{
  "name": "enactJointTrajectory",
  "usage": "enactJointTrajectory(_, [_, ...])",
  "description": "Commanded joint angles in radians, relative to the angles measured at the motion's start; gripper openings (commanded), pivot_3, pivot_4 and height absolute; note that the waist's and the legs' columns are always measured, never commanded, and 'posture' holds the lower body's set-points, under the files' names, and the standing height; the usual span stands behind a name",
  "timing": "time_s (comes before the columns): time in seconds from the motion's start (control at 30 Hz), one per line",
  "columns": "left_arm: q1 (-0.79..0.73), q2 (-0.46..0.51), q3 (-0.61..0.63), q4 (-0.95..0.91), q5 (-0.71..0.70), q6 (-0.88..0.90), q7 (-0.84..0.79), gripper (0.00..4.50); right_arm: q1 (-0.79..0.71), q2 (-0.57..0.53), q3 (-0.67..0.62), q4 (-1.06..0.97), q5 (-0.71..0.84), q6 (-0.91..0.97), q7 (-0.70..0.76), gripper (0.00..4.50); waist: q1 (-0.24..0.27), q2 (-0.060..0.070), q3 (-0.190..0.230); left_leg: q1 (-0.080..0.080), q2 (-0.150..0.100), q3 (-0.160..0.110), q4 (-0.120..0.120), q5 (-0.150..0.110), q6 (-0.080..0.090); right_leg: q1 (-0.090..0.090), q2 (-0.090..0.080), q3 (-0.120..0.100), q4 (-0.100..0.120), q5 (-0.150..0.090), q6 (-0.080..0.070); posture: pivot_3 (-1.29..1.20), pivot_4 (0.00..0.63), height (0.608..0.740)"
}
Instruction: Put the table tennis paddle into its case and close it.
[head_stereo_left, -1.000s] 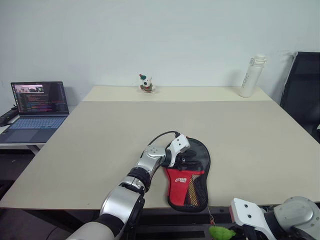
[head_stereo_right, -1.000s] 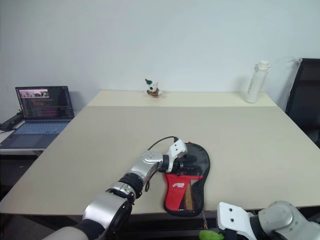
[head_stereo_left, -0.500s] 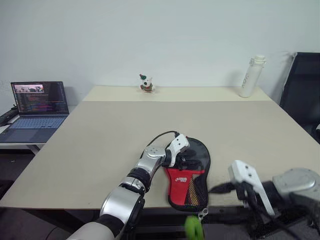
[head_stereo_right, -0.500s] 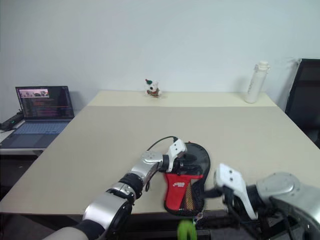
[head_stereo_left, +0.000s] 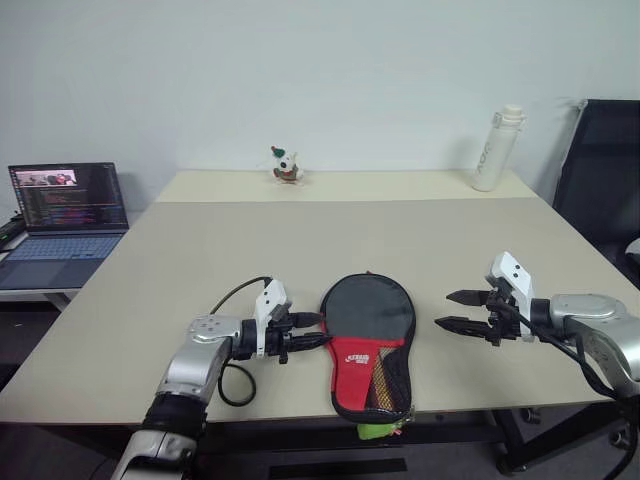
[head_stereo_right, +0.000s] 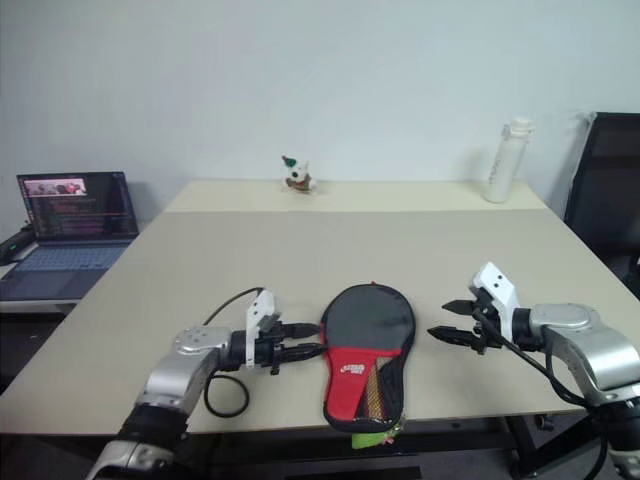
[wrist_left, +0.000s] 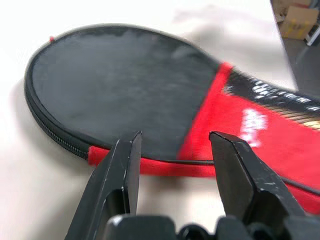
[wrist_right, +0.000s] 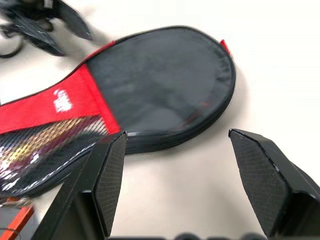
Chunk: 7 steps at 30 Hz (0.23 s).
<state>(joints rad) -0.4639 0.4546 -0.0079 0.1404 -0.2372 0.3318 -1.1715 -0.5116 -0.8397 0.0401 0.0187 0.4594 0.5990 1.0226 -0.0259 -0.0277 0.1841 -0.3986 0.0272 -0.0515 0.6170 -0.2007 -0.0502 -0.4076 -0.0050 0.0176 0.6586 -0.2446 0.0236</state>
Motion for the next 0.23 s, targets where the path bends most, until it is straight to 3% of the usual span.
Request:
enactJointTrajectory(0.03, [0.015, 0.02, 0.025, -0.128, -0.039, 0.043, 0.06, 2.34, -0.058, 0.001, -0.005, 0.066, -0.039, -0.072, 0.044, 3.56, 0.0, 0.0, 0.0, 0.0, 0.0, 0.0, 0.0, 0.0, 0.0, 0.0, 0.0, 0.0, 0.0, 0.0, 0.0, 0.0, 0.15, 0.74])
enactJointTrajectory(0.23, [0.056, 0.044, 0.03, -0.164, -0.038, 0.049, 0.147, 2.34, -0.057, -0.003, -0.005, 0.095, -0.083, -0.07, 0.045, 3.56, -0.003, 0.0, 0.0, 0.0, 0.0, 0.001, -0.001, 0.0, 0.0, 0.0, 0.0, 0.001, -0.001, 0.0, -0.001, 0.0, 0.15, 0.74])
